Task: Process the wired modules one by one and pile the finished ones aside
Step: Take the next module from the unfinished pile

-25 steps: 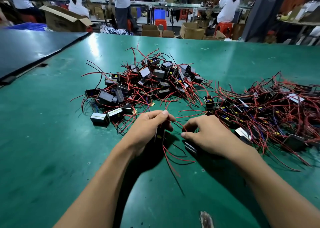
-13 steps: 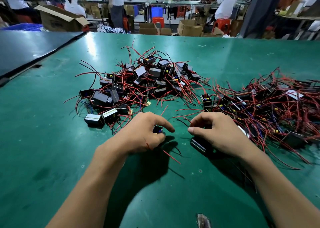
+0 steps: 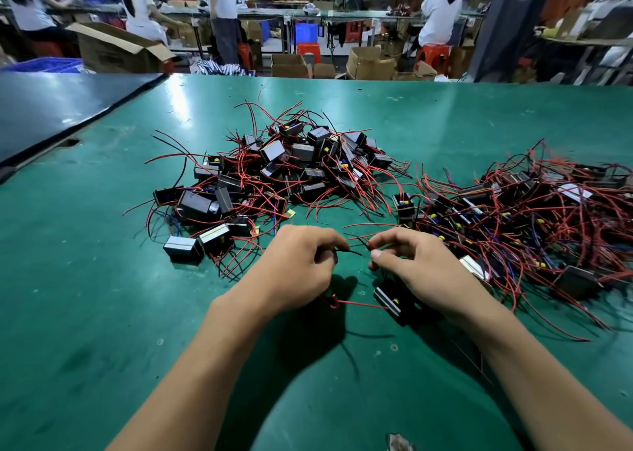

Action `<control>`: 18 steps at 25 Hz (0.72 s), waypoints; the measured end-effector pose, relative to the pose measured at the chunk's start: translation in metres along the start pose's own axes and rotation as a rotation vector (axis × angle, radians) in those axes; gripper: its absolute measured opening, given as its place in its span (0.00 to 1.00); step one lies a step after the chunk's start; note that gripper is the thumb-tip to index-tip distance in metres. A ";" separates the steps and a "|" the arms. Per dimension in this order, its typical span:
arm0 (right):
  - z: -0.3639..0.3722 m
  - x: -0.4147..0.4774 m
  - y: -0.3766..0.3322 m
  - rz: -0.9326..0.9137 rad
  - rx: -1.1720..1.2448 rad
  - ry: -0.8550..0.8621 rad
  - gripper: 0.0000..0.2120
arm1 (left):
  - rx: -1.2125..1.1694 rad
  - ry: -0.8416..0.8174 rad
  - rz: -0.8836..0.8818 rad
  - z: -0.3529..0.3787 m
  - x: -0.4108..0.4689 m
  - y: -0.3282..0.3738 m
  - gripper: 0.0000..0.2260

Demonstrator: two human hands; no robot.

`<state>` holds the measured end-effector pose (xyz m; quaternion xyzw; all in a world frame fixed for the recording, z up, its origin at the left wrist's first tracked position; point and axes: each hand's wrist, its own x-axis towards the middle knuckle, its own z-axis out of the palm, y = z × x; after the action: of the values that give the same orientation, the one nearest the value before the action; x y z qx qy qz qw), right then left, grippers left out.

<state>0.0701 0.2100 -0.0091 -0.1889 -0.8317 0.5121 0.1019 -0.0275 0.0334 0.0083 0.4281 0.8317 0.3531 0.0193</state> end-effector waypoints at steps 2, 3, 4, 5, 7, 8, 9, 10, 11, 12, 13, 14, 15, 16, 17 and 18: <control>0.003 -0.001 -0.001 -0.034 0.026 0.014 0.02 | -0.041 0.103 0.042 0.004 -0.001 0.000 0.04; 0.004 -0.001 -0.002 -0.042 0.037 0.019 0.02 | -0.067 0.133 0.049 0.006 -0.002 -0.001 0.03; 0.006 -0.001 -0.002 -0.040 0.053 0.026 0.02 | -0.093 0.147 0.048 0.008 -0.002 -0.002 0.04; 0.007 0.000 -0.002 -0.031 0.083 0.033 0.03 | -0.113 0.153 0.042 0.010 -0.003 -0.003 0.04; 0.009 0.002 -0.002 -0.019 0.171 0.042 0.03 | -0.138 0.170 0.020 0.012 -0.003 -0.005 0.03; 0.011 0.002 -0.002 -0.015 0.217 0.044 0.02 | -0.152 0.184 -0.008 0.014 -0.003 -0.005 0.05; 0.011 0.002 -0.001 -0.009 0.258 0.044 0.02 | -0.169 0.201 -0.051 0.016 -0.002 -0.006 0.08; 0.011 0.003 -0.001 -0.004 0.294 0.039 0.01 | -0.193 0.223 -0.104 0.018 -0.001 -0.005 0.10; 0.011 0.003 0.000 0.000 0.321 0.026 0.01 | -0.230 0.246 -0.159 0.020 0.000 -0.004 0.11; 0.011 0.003 0.001 0.003 0.337 0.006 0.02 | -0.289 0.259 -0.209 0.021 0.001 -0.002 0.11; 0.012 0.003 0.001 0.006 0.341 -0.014 0.02 | -0.363 0.255 -0.248 0.022 0.002 0.000 0.11; 0.014 0.003 0.002 0.009 0.339 -0.029 0.03 | -0.443 0.242 -0.275 0.022 0.002 0.002 0.12; 0.015 0.003 0.002 0.008 0.337 -0.038 0.03 | -0.519 0.227 -0.295 0.023 0.001 0.004 0.13; 0.017 0.003 0.002 0.007 0.341 -0.041 0.02 | -0.586 0.214 -0.315 0.022 0.001 0.005 0.13; 0.018 0.003 0.003 0.006 0.348 -0.040 0.02 | -0.644 0.204 -0.335 0.022 0.001 0.005 0.12; 0.019 0.003 0.002 0.007 0.360 -0.036 0.02 | -0.699 0.196 -0.354 0.022 0.001 0.006 0.10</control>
<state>0.0613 0.1968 -0.0199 -0.1611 -0.7275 0.6565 0.1173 -0.0165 0.0487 -0.0048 0.2101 0.7204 0.6449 0.1451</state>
